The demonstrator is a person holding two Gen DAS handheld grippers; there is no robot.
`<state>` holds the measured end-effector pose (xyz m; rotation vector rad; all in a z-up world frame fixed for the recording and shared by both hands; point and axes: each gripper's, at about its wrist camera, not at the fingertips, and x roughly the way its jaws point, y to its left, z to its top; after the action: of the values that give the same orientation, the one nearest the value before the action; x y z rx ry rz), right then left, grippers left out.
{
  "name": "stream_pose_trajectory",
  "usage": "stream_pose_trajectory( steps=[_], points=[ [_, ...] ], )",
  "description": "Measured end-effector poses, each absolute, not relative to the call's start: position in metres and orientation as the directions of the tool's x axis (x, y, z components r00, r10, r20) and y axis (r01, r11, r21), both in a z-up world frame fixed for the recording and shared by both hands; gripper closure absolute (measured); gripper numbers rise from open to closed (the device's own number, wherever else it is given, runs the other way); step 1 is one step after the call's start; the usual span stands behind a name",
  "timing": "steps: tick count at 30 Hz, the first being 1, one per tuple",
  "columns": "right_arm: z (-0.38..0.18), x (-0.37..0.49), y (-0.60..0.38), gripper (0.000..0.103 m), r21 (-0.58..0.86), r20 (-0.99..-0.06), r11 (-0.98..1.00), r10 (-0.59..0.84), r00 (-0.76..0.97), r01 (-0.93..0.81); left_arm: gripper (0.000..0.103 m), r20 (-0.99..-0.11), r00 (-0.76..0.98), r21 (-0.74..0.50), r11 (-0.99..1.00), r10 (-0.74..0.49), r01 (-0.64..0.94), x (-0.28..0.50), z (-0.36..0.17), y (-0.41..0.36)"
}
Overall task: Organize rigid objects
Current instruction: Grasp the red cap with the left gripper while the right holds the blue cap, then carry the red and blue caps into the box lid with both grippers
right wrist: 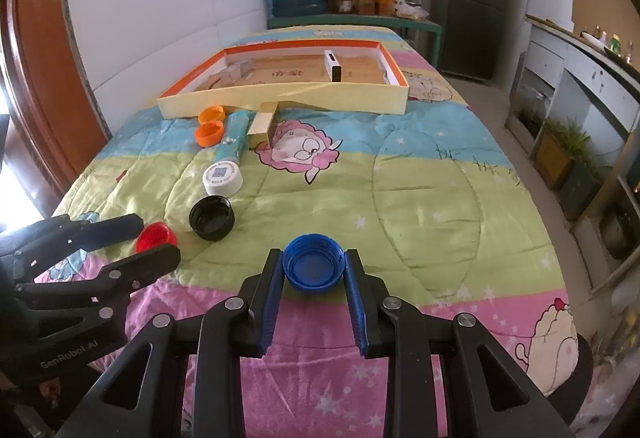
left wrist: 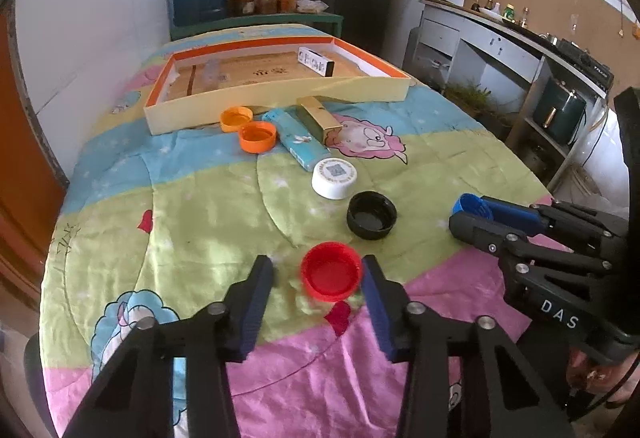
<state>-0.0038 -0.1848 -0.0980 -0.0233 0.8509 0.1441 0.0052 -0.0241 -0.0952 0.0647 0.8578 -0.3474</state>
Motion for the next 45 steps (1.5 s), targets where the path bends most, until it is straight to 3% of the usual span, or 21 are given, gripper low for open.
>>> stream_pose_trajectory(
  steps=[7,45],
  points=[
    [-0.1,-0.002,-0.181,0.072,0.044,-0.752,0.989,0.128,0.646,-0.144,0.072,-0.746,0.61,-0.092,0.948,-0.269,0.306,0.004,-0.094,-0.017],
    [-0.055,0.063,-0.158,0.072,0.029,-0.693,0.972,0.189,0.696,-0.235,0.072,-0.671,0.701,-0.124,0.97,-0.239,0.211,0.078,-0.029,-0.001]
  ],
)
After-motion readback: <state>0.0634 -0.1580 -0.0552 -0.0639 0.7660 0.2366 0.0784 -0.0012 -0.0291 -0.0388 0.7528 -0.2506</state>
